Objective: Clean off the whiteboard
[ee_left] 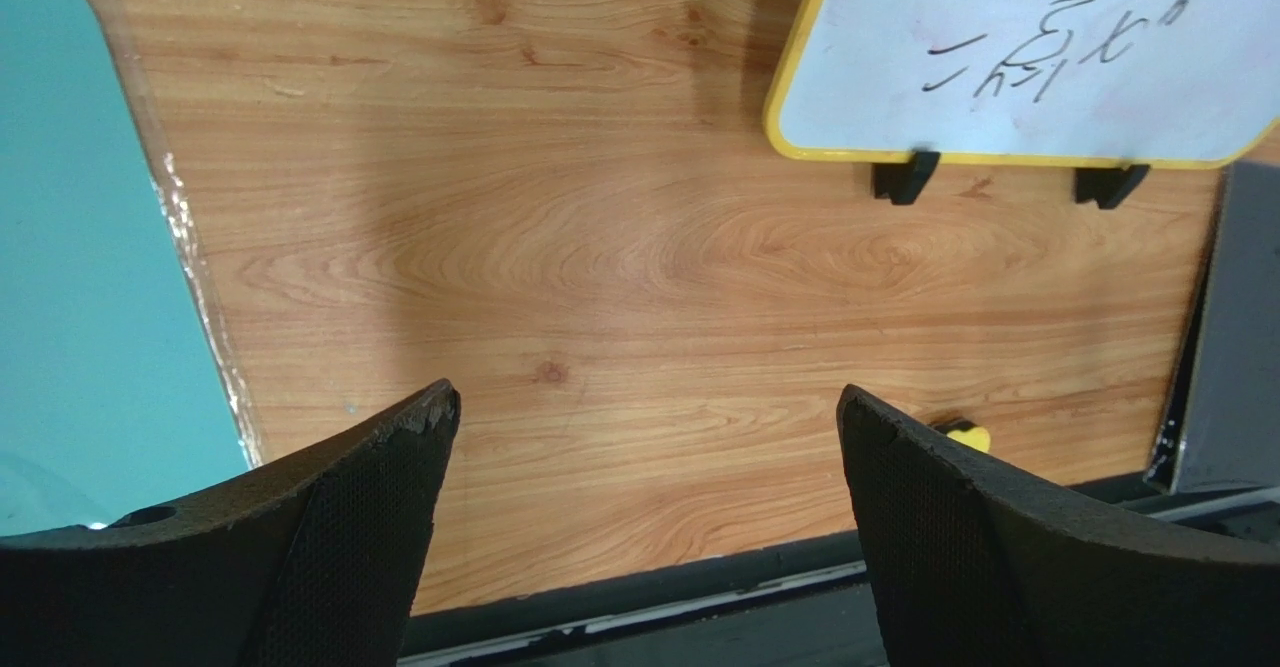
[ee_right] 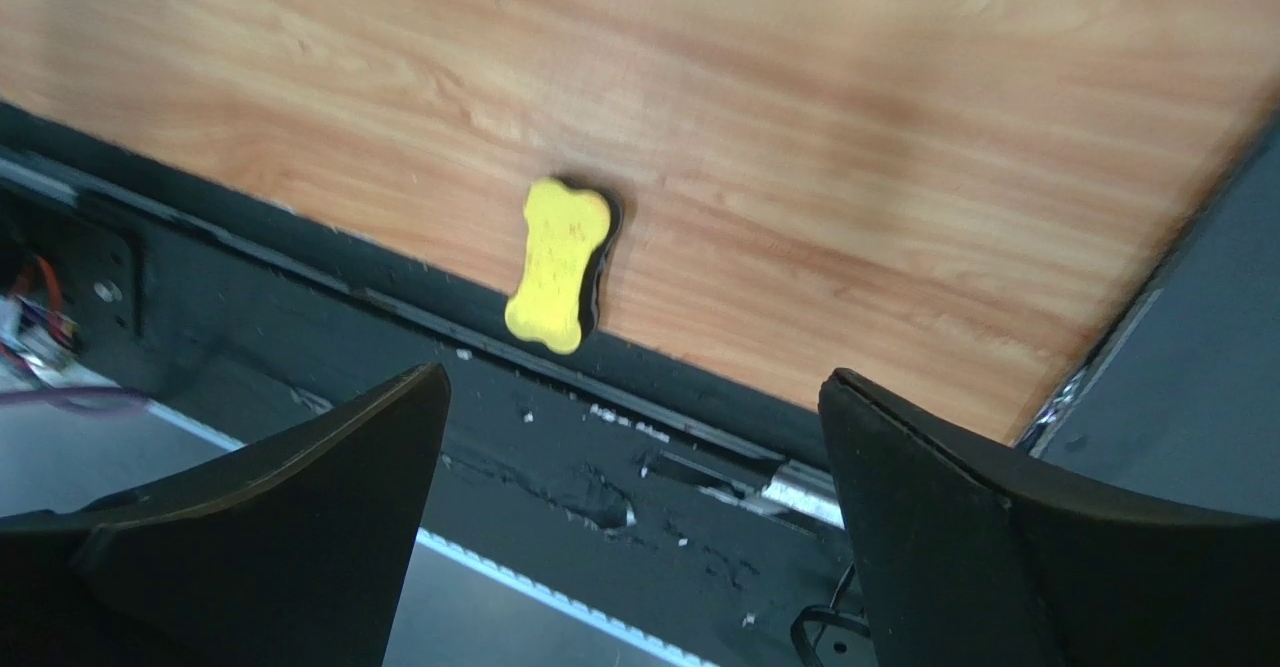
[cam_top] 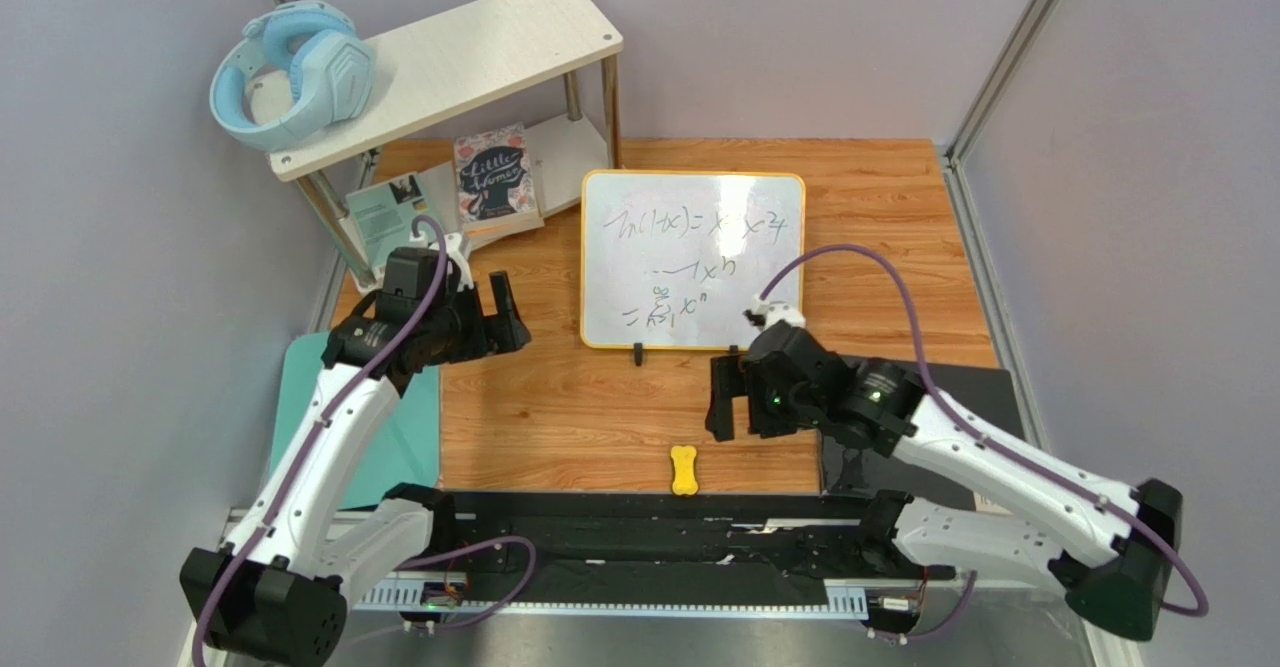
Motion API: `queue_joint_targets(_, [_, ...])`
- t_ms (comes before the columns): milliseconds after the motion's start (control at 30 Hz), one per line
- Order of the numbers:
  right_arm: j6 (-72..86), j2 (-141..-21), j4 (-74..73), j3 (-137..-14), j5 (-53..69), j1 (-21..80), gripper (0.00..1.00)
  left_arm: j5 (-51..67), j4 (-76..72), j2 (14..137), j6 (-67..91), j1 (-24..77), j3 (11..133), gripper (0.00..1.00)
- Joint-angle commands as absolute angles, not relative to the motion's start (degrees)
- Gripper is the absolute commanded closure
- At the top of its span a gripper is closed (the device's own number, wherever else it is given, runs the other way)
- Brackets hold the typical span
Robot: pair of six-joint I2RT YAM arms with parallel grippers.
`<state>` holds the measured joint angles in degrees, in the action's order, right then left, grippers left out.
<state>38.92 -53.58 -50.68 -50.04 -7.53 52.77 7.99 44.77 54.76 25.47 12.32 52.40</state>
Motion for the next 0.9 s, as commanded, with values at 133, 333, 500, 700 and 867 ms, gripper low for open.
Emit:
queue_joint_targets(133, [46.66,-66.34,-52.38,-55.89,-10.37,63.54,0.05,-9.19,58.86,66.95,22.33,16.6,63.53,0.01])
queue_joint_targets(333, [48.95,-74.34,-51.16,-58.18,-9.93,65.65,0.13,-13.53,60.82,67.41,22.85,18.46,65.65,0.01])
queue_joint_targets(500, [49.39,-81.29,-50.62,-60.47,-9.75,67.5,0.16,-11.35,61.09,67.59,22.07,18.46,66.36,0.01])
queue_joint_targets(700, [49.83,-86.57,-49.75,-61.35,-8.26,68.03,0.21,-10.53,59.32,64.25,21.44,18.46,65.57,0.01])
queue_joint_targets(867, [49.92,-88.94,-49.66,-61.43,-7.73,68.11,0.25,-12.65,61.43,65.12,20.83,18.54,65.92,0.01])
